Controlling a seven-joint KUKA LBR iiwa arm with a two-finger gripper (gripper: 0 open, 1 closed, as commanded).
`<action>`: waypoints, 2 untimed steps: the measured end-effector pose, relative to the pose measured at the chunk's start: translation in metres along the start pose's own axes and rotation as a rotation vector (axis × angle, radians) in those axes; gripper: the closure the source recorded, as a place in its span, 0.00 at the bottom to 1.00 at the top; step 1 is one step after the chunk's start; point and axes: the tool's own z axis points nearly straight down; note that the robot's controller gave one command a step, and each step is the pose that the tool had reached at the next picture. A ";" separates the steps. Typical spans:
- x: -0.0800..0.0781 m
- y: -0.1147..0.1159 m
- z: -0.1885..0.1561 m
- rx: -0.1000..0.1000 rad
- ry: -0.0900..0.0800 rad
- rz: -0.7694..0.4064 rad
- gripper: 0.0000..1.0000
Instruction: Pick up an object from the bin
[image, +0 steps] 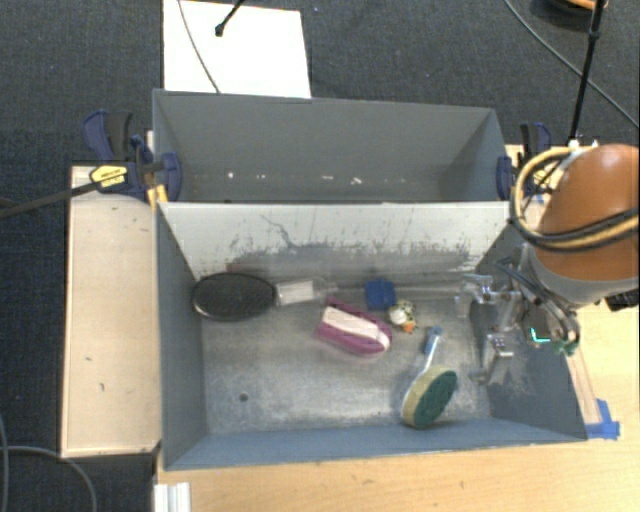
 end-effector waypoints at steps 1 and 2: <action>-0.002 0.000 -0.004 0.001 -0.008 -0.005 1.00; -0.002 0.000 -0.004 0.001 -0.008 -0.008 0.00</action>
Offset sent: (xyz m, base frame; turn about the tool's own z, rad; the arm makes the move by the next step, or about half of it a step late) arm 0.0000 0.0000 0.0000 0.0000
